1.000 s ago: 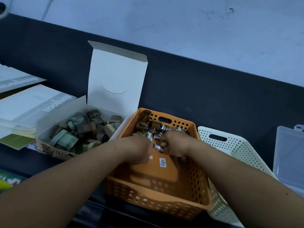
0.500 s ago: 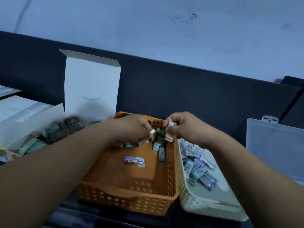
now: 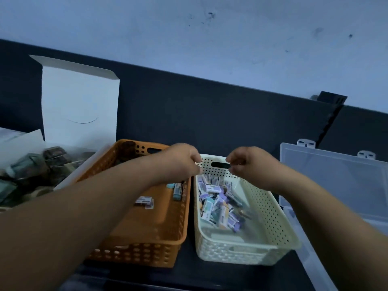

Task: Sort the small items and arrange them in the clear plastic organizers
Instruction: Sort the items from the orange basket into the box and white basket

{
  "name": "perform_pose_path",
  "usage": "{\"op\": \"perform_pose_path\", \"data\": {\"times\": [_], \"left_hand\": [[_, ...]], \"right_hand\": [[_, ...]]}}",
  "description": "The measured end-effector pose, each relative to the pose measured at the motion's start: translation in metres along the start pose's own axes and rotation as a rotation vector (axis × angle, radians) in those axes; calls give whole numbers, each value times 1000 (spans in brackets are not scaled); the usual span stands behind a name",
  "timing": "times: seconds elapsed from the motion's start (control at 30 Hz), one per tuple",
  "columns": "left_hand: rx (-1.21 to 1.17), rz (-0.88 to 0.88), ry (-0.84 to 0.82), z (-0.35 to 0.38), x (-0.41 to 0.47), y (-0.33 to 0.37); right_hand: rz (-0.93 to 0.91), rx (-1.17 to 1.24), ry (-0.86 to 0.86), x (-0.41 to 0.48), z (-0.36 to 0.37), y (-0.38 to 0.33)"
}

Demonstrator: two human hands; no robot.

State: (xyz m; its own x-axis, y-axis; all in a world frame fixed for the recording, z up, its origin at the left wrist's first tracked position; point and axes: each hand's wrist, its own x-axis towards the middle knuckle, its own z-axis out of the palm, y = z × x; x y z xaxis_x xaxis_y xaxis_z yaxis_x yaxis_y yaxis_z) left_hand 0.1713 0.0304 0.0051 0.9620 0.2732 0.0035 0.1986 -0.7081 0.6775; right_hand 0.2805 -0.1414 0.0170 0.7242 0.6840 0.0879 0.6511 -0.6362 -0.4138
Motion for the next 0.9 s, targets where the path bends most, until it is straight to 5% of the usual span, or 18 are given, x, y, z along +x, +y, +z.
{"op": "perform_pose_path", "data": {"times": [0.23, 0.43, 0.63, 0.9], "left_hand": [[268, -133, 157, -61, -36, -69], [544, -162, 140, -78, -57, -119], [513, -89, 130, -72, -68, -145], [468, -69, 142, -70, -66, -151]], "right_hand": [[-204, 33, -146, 28, 44, -69], [-323, -219, -359, 56, 92, -130], [-233, -416, -592, 84, 126, -143], [-380, -505, -577, 78, 143, -142]]}}
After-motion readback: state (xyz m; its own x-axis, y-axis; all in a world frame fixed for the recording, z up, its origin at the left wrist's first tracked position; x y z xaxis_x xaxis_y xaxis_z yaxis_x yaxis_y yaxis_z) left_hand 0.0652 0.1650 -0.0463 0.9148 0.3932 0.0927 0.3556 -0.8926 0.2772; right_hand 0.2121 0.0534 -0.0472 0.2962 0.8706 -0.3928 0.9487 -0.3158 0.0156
